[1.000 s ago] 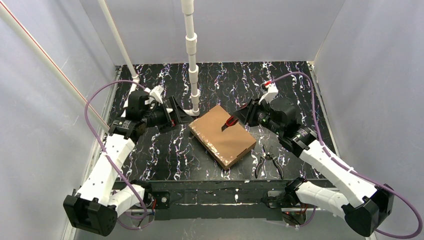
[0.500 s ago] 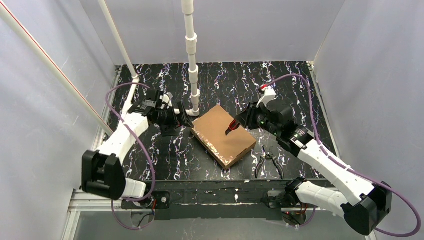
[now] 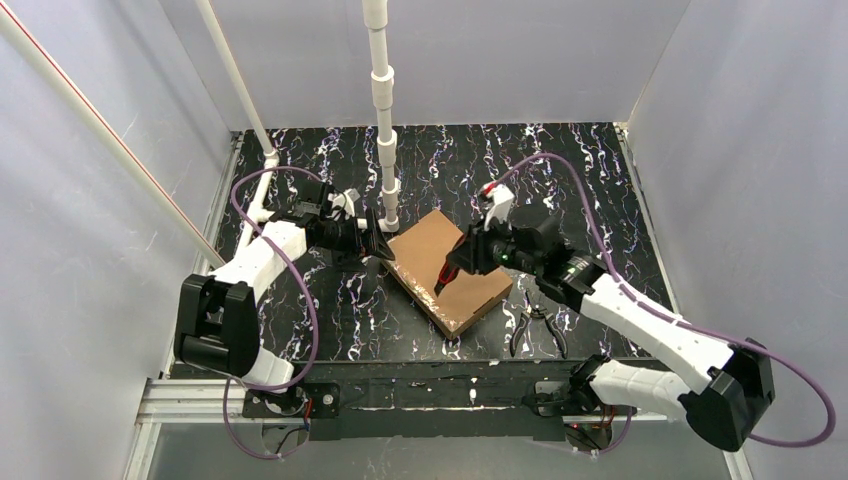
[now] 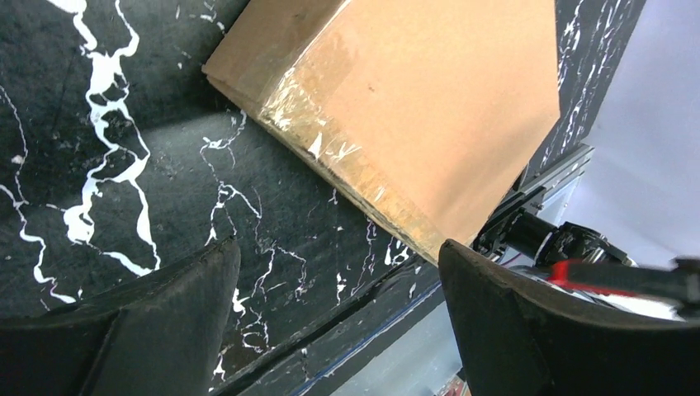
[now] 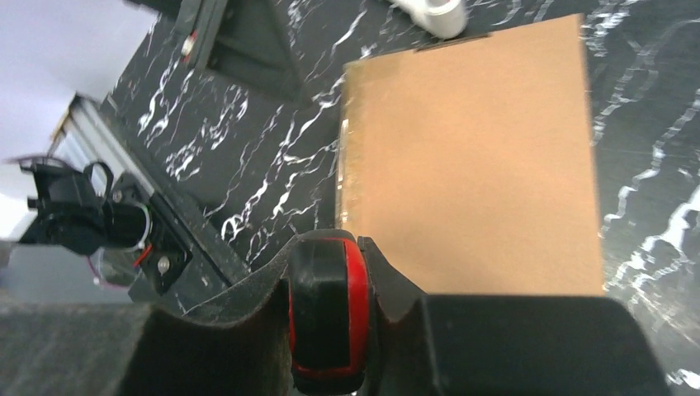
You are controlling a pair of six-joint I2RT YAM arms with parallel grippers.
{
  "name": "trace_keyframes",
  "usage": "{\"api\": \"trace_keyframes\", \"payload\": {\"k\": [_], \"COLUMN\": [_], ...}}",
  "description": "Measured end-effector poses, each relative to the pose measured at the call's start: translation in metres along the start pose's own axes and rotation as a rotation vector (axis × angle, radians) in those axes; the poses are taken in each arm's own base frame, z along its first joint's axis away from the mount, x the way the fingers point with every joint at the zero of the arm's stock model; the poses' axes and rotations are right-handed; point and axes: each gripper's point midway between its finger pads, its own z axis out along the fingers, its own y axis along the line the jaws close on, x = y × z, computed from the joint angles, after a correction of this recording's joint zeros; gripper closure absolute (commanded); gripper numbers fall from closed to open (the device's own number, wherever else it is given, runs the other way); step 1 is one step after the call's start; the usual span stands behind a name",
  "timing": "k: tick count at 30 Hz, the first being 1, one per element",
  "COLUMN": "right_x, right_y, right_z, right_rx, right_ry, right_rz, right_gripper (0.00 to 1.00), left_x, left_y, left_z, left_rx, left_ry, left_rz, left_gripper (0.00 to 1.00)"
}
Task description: Unpack the express box
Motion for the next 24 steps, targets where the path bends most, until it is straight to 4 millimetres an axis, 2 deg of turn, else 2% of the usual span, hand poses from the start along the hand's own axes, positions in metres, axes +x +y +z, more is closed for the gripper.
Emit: {"api": "trace_keyframes", "payload": {"k": [5, 8, 15, 19, 24], "right_x": [0.022, 0.024, 0.001, -0.008, -0.014], "right_y": [0.031, 0.045, 0.054, 0.056, 0.072], "right_z": [0.02, 0.034, 0.061, 0.071, 0.08], "right_rx": [-0.067, -0.091, -0.07, -0.037, -0.016], "right_ry": [0.071, 0.078, 0.025, -0.015, -0.075], "right_rz": [-0.088, -0.128, -0.194, -0.256, -0.375], "right_gripper": [0.99, 0.99, 0.99, 0.99, 0.99], "left_x": [-0.005, -0.011, -0.034, -0.035, -0.039], "left_y": [-0.005, -0.003, 0.004, 0.008, 0.008], "left_z": [0.002, 0.007, 0.022, 0.03, 0.034], "left_rx": [0.022, 0.02, 0.048, 0.053, 0.07], "left_ry": [-0.014, -0.01, 0.003, 0.019, 0.014], "left_rz": [-0.01, -0.057, -0.138, -0.163, -0.173], "left_gripper": [0.17, 0.28, 0.37, 0.44, 0.44]}}
